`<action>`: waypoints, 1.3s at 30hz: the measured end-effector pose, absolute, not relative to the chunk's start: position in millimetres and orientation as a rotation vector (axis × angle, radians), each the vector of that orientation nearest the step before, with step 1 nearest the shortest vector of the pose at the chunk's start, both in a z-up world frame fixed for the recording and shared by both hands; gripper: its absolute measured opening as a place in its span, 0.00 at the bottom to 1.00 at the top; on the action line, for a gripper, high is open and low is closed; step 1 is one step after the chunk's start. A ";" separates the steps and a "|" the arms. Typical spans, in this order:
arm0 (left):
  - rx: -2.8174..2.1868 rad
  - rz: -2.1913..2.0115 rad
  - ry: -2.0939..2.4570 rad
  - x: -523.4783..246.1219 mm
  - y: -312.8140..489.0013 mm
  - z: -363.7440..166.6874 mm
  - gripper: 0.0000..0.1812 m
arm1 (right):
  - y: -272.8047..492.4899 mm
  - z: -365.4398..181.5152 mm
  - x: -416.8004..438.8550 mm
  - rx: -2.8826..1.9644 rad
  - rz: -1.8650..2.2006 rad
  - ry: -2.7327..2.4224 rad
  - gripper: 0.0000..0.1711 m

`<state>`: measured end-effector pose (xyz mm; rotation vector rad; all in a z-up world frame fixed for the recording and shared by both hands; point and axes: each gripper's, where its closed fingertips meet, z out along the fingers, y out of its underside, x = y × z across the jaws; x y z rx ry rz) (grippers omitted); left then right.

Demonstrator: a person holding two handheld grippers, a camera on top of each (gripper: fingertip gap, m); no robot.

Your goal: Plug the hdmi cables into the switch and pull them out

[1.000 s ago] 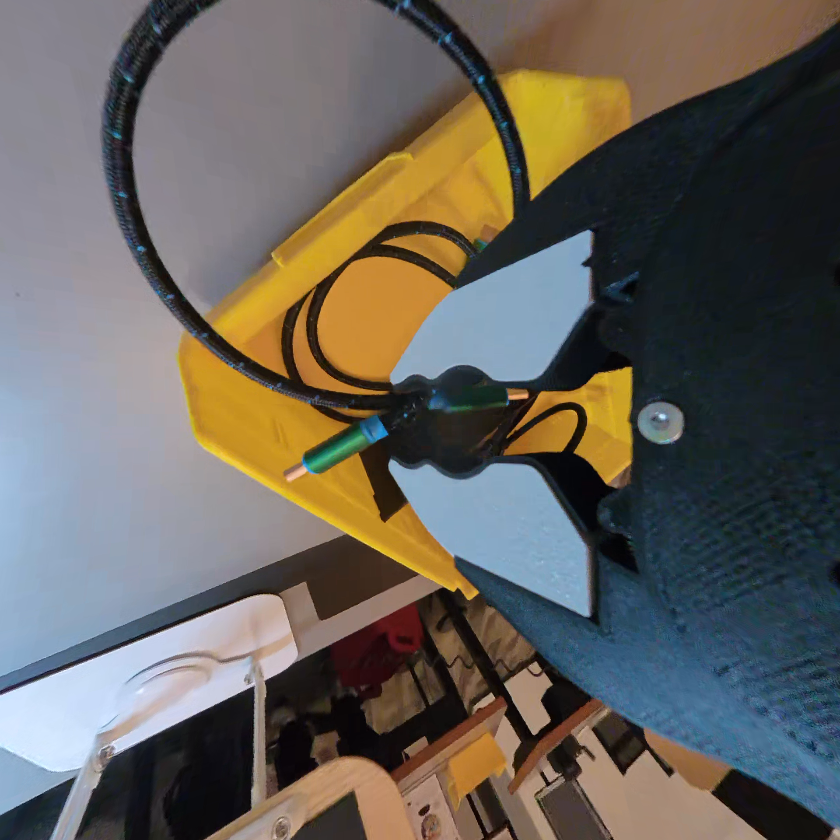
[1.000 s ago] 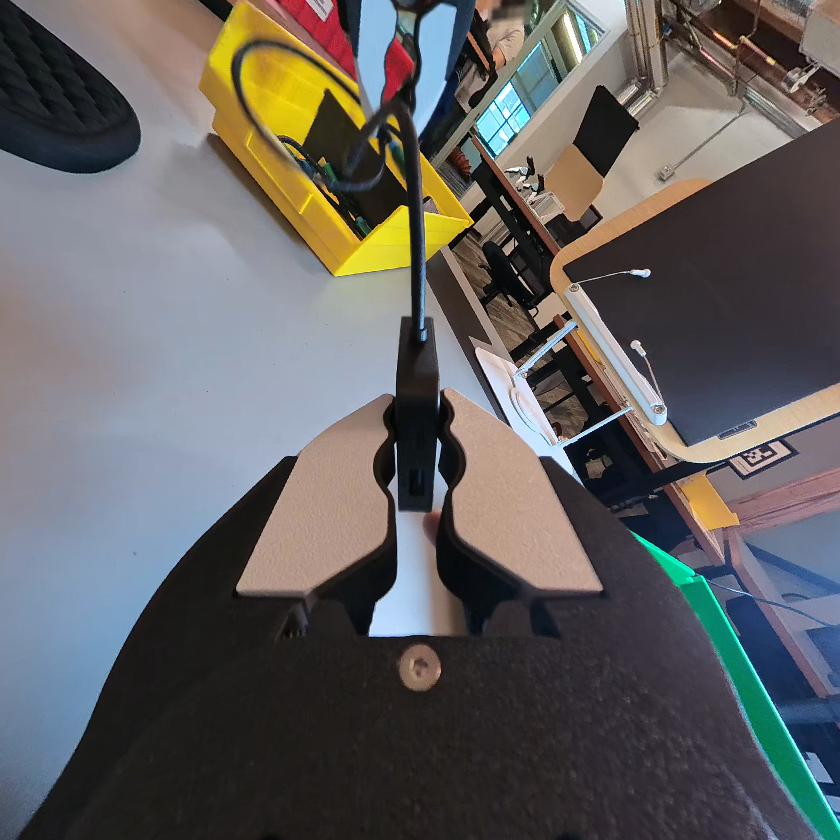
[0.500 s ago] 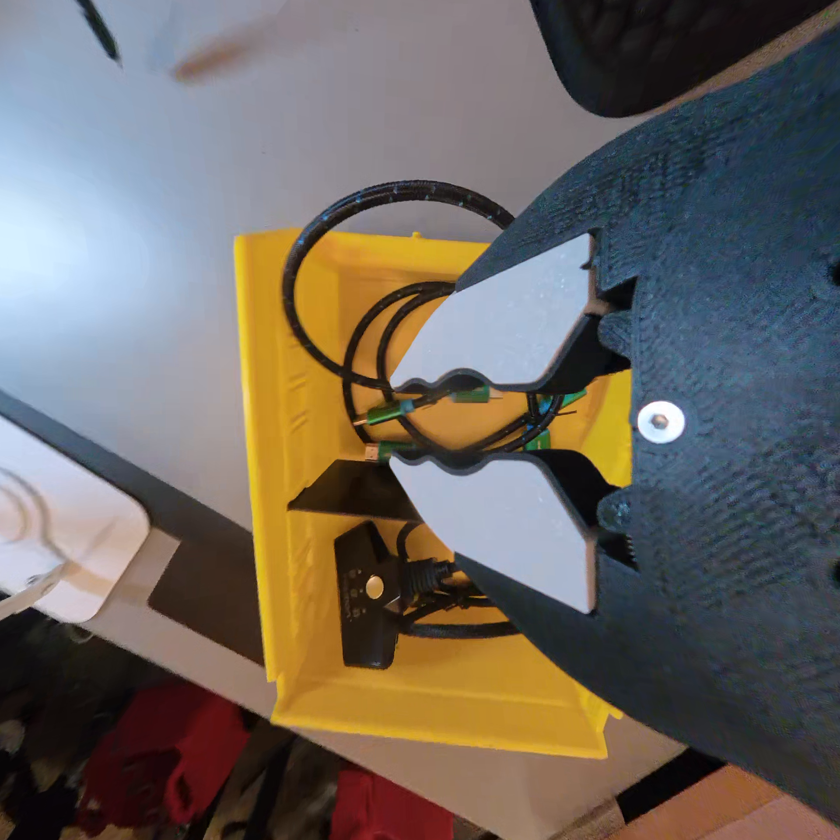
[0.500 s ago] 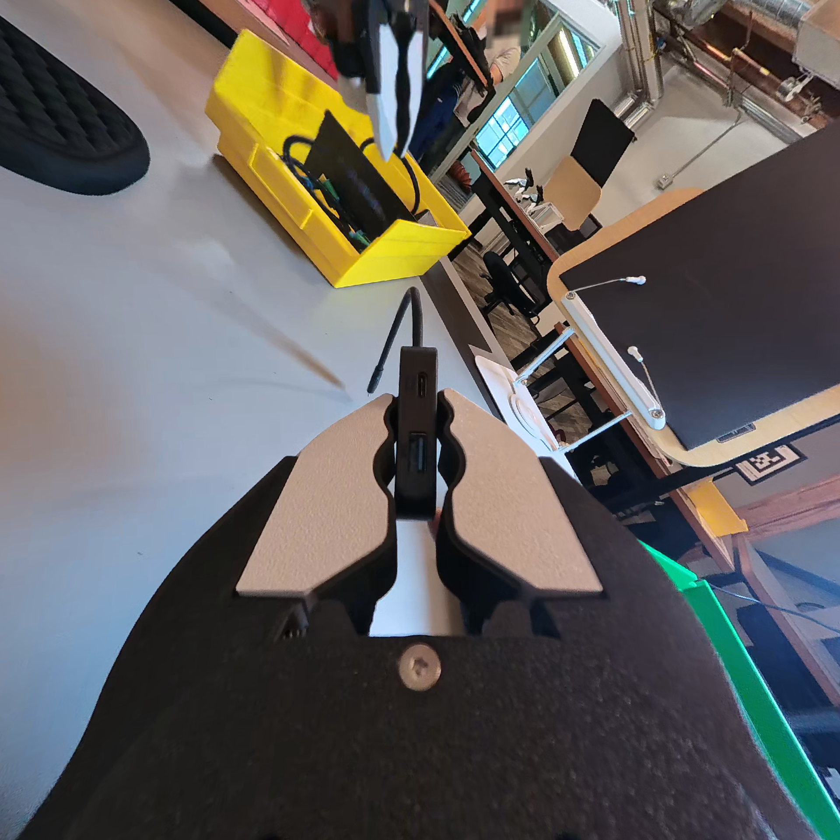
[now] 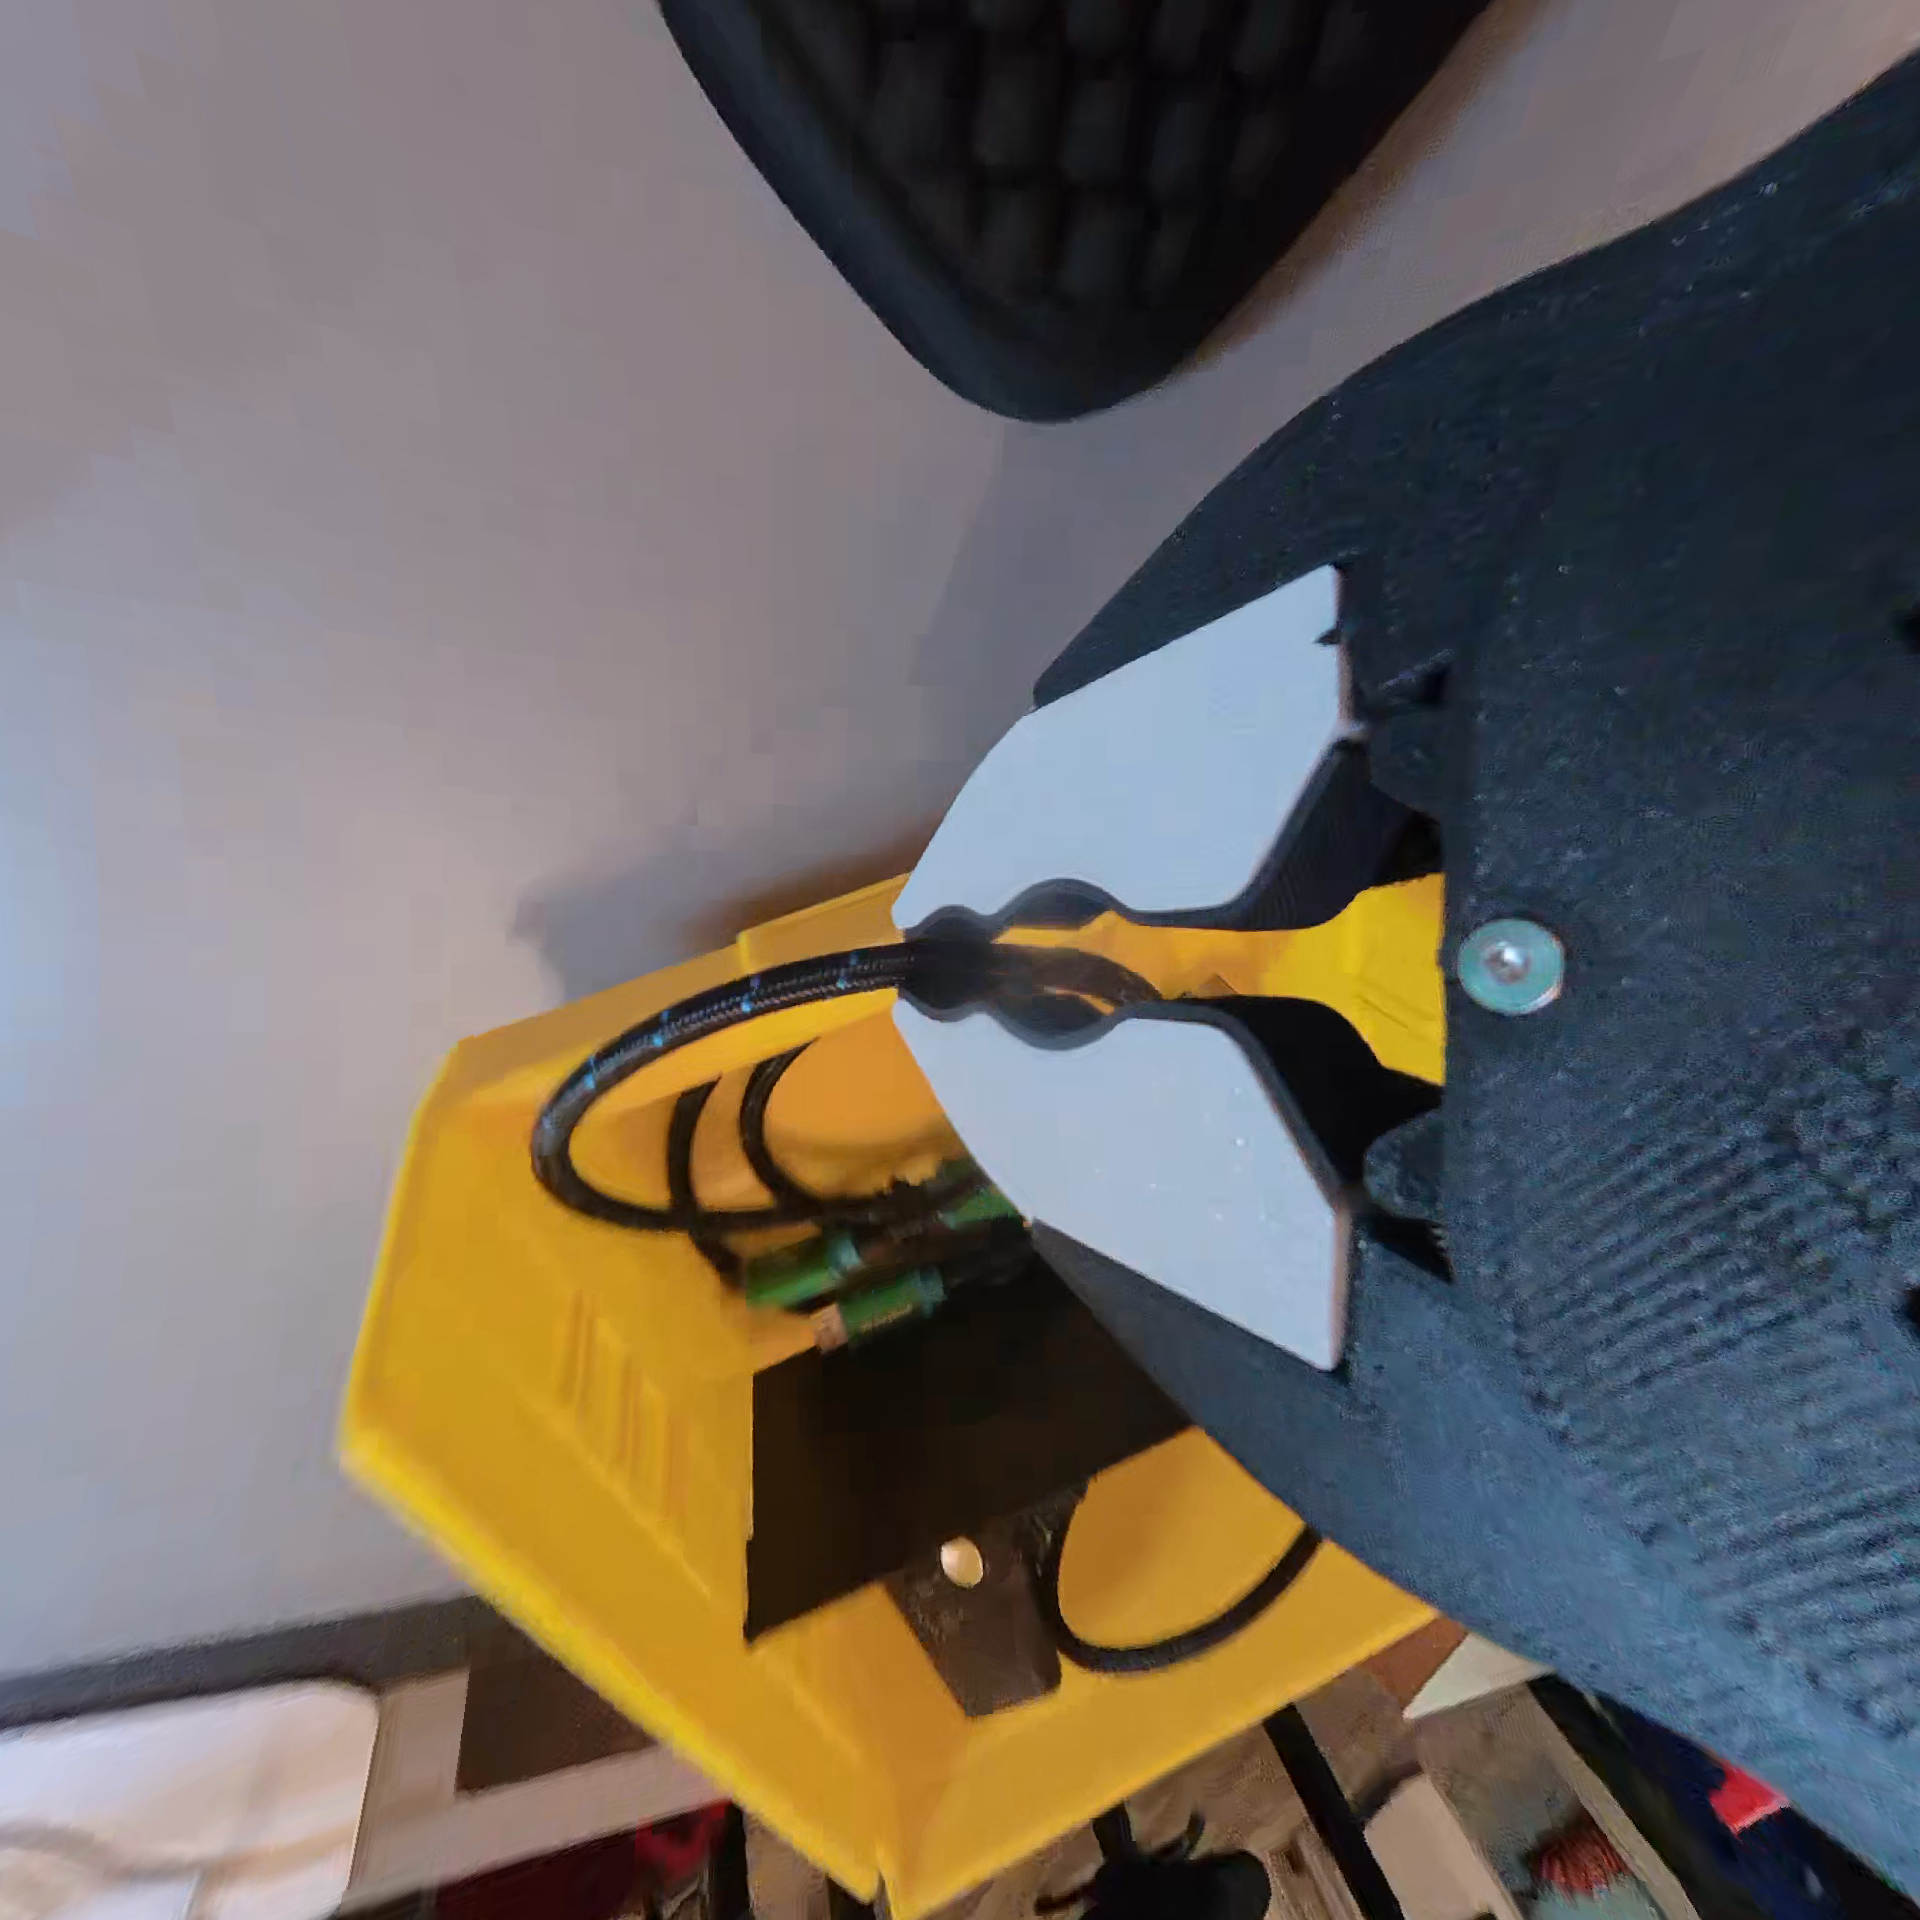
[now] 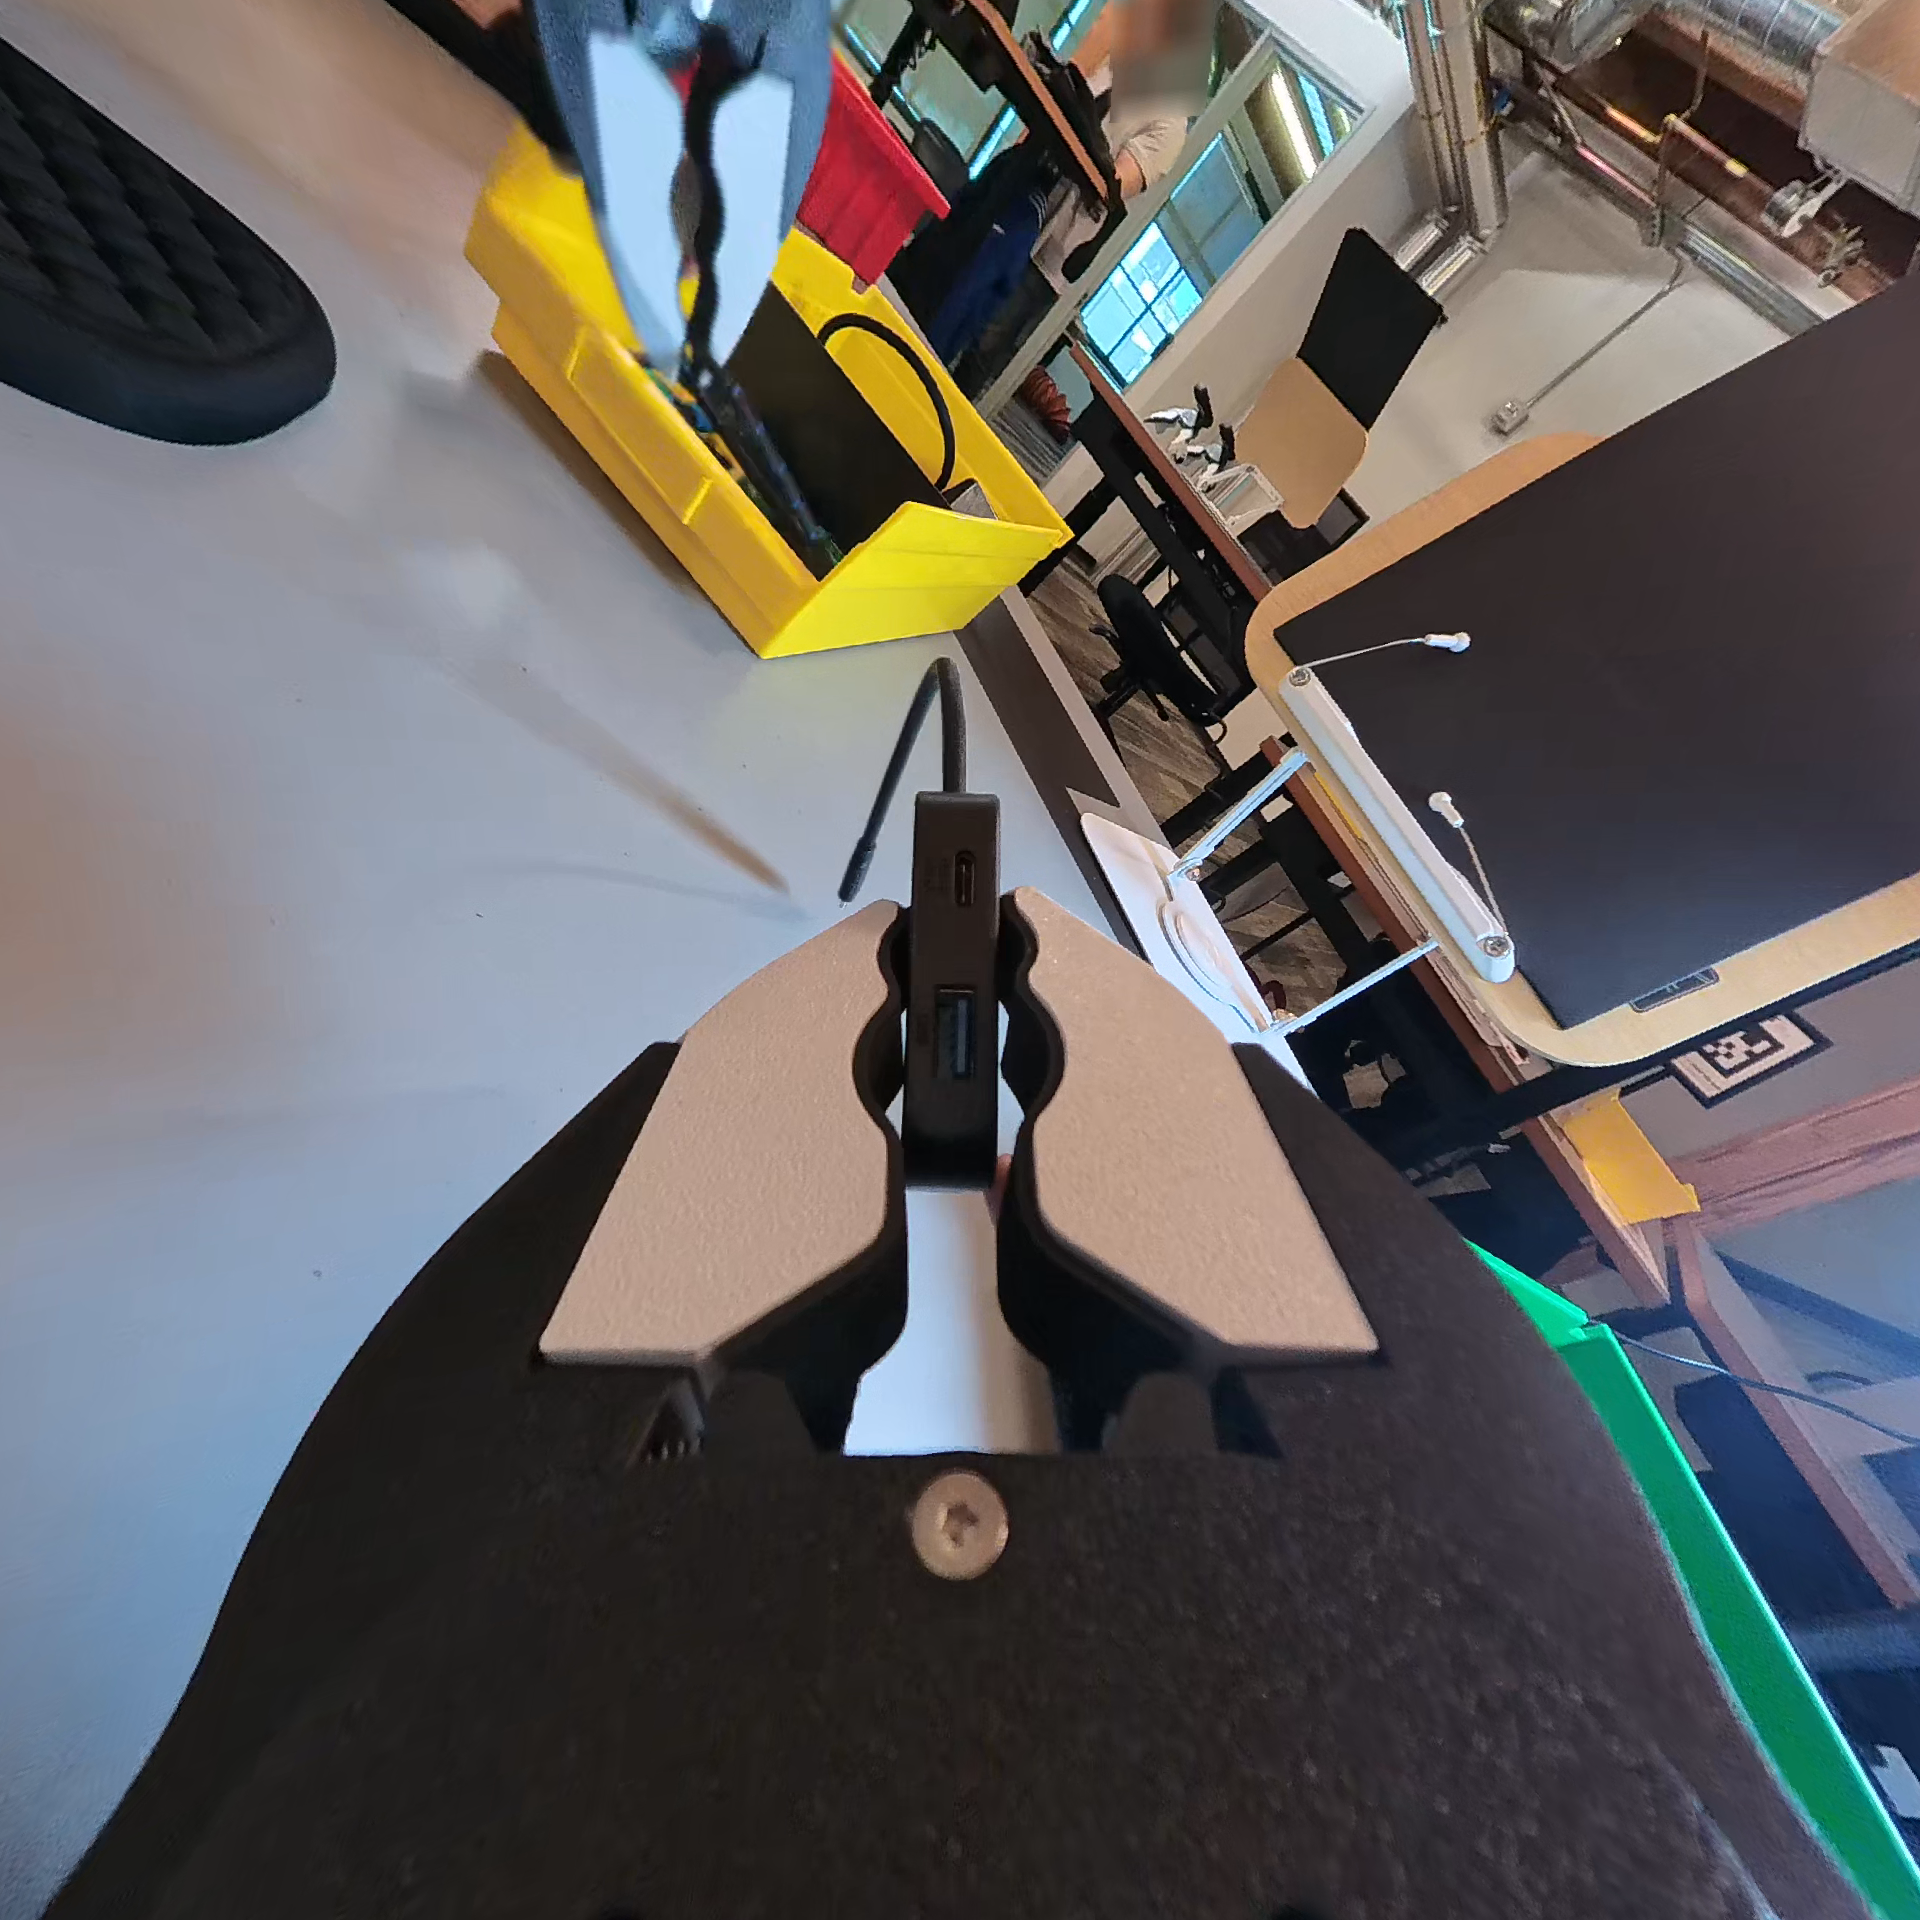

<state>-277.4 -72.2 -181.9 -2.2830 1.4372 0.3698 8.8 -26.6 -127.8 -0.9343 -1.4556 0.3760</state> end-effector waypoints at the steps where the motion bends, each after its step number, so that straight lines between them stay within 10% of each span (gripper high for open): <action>1: -2.258 0.335 1.391 -272.4 -70.6 -162.9 0.04 | -26.1 -127.4 9.1 -0.936 0.381 -1.452 0.08; 8: -2.269 0.049 0.948 -309.6 -47.0 -41.7 0.04 | -27.2 -129.1 7.3 -0.942 0.394 -1.457 0.08; 14: -2.432 0.329 0.651 -400.8 8.7 -99.7 0.19 | -27.2 -123.6 10.1 -0.925 0.362 -1.447 0.08; 25: -2.650 0.172 1.473 -340.6 -52.8 -213.9 0.19 | -26.6 -124.5 9.3 -0.931 0.375 -1.443 0.08; 39: -2.743 -0.289 1.332 -315.5 -50.2 -242.5 0.10 | -23.9 -129.0 9.1 -0.949 0.387 -1.454 0.08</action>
